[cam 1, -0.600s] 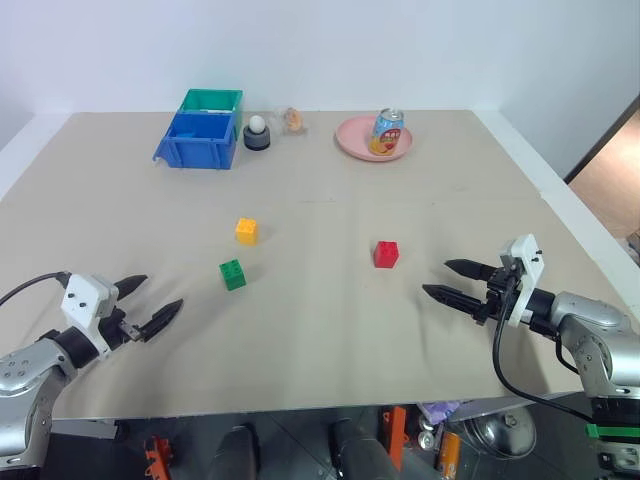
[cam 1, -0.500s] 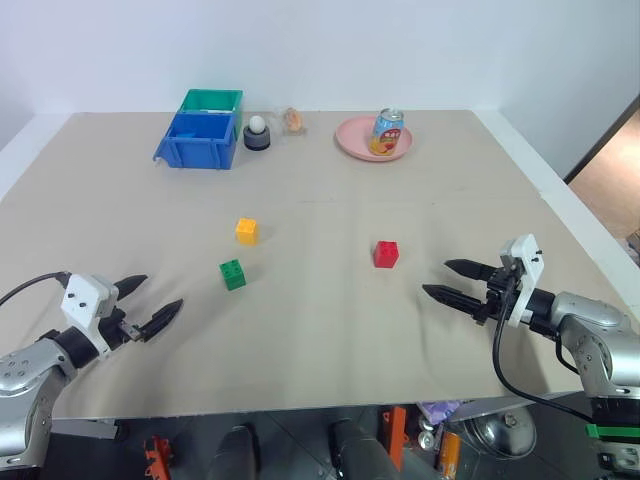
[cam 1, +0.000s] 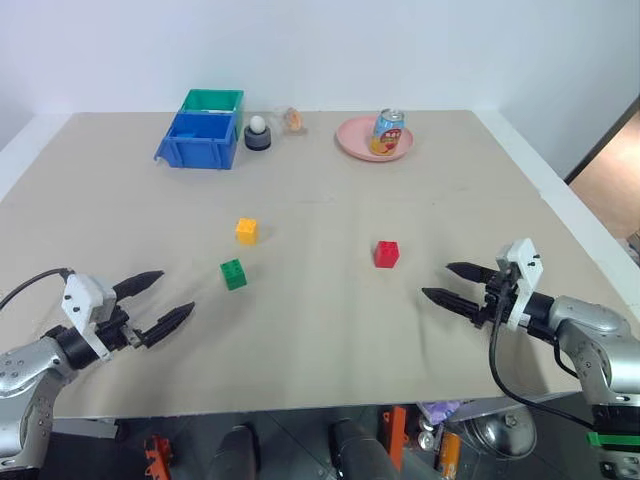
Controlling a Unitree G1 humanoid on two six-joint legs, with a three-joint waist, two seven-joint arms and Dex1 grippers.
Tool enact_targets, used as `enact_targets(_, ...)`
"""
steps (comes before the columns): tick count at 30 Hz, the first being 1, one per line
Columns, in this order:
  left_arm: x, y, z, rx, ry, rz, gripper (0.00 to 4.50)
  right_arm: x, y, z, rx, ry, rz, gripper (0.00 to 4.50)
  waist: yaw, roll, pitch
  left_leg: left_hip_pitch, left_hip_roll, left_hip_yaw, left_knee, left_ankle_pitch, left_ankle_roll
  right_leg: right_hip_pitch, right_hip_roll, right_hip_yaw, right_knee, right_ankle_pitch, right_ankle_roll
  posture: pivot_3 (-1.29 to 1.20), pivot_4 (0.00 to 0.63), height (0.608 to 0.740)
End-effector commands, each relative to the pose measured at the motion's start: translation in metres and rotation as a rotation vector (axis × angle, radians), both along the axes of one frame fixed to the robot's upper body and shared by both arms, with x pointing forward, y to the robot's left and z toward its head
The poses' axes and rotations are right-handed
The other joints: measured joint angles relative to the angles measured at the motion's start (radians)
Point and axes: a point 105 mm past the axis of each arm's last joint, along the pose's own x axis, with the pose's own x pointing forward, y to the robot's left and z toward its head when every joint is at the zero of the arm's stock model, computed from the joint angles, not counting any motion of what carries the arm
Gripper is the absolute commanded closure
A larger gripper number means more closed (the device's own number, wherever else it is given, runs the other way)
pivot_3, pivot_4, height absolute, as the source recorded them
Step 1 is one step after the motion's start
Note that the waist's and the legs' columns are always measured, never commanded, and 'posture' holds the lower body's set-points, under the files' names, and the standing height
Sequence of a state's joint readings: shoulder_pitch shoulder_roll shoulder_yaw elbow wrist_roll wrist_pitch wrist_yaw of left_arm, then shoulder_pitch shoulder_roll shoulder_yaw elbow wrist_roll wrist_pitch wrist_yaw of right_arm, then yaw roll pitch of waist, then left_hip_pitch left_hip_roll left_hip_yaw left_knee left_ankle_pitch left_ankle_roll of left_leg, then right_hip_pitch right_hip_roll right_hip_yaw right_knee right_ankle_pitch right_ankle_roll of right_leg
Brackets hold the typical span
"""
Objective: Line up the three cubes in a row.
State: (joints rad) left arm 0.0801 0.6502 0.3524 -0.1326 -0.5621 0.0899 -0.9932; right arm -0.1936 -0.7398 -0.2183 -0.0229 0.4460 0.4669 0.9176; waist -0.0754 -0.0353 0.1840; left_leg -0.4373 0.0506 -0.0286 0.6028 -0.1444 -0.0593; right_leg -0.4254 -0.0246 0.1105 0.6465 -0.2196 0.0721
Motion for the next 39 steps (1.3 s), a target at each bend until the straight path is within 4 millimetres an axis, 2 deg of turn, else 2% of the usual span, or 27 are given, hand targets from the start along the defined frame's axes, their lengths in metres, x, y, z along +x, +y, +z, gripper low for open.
enact_targets(1, 0.001, -0.031, 0.035, 0.008, -0.081, -0.166, 0.03, 0.01, 0.009, 0.01, -0.006, -0.085, -0.072, 0.0, 0.001, 0.0, 0.0, 0.0, 0.0, 0.0, 0.0, 0.0, 0.0, 0.0, 0.0, 0.0, 0.0, 0.0, 0.0, 0.0, 0.15, 0.74)
enact_targets(4, -0.002, -0.06, 0.048, 0.017, -0.065, -0.323, 0.03, 0.012, 0.015, 0.005, -0.013, -0.102, -0.104, 0.0, 0.001, 0.0, 0.0, 0.0, 0.0, 0.0, 0.0, 0.0, 0.0, 0.001, 0.0, 0.0, 0.0, 0.0, 0.0, 0.0, 0.15, 0.74)
enact_targets(9, -0.001, -0.094, 0.053, 0.065, -0.037, -0.509, 0.03, 0.015, 0.031, 0.001, -0.024, -0.122, -0.122, 0.0, 0.0, 0.0, 0.0, 0.0, 0.0, 0.0, 0.0, 0.0, 0.0, 0.001, 0.001, 0.0, 0.0, 0.0, 0.001, 0.0, 0.15, 0.74)
enact_targets(17, 0.016, -0.13, 0.055, 0.108, -0.059, -0.639, 0.03, 0.009, 0.061, -0.011, -0.025, -0.117, -0.097, 0.0, -0.001, 0.0, 0.0, 0.0, 0.0, -0.001, 0.0, 0.0, 0.001, 0.002, 0.002, 0.0, 0.001, 0.0, 0.002, 0.0, 0.15, 0.74)
enact_targets(23, 0.019, -0.137, 0.051, 0.122, -0.069, -0.673, 0.03, 0.017, 0.066, -0.014, -0.039, -0.149, -0.165, 0.0, 0.0, 0.0, 0.0, 0.0, 0.0, -0.002, 0.0, 0.0, 0.001, 0.002, 0.002, 0.0, 0.001, 0.0, 0.002, 0.0, 0.15, 0.74)
enact_targets(27, 0.017, -0.14, 0.053, 0.104, -0.073, -0.677, 0.03, 0.022, 0.067, -0.007, 0.007, -0.169, -0.214, 0.0, 0.0, 0.0, 0.0, -0.001, 0.0, -0.002, 0.0, 0.0, 0.001, 0.002, 0.002, 0.0, 0.001, 0.0, 0.002, 0.0, 0.15, 0.74)
enact_targets(34, 0.018, -0.141, 0.056, 0.08, -0.077, -0.662, 0.03, 0.024, 0.084, -0.012, 0.038, -0.153, -0.209, 0.0, 0.0, 0.0, 0.0, -0.001, 0.0, -0.002, 0.0, 0.001, 0.001, 0.002, 0.002, 0.0, 0.001, 0.0, 0.002, 0.0, 0.15, 0.74)
enact_targets(39, 0.016, -0.142, 0.057, 0.076, -0.079, -0.658, 0.03, 0.035, 0.079, -0.012, 0.024, -0.173, -0.279, 0.0, 0.0, 0.0, 0.0, 0.0, 0.0, -0.002, 0.0, 0.001, 0.001, 0.002, 0.002, 0.0, 0.001, 0.0, 0.002, 0.0, 0.15, 0.74)
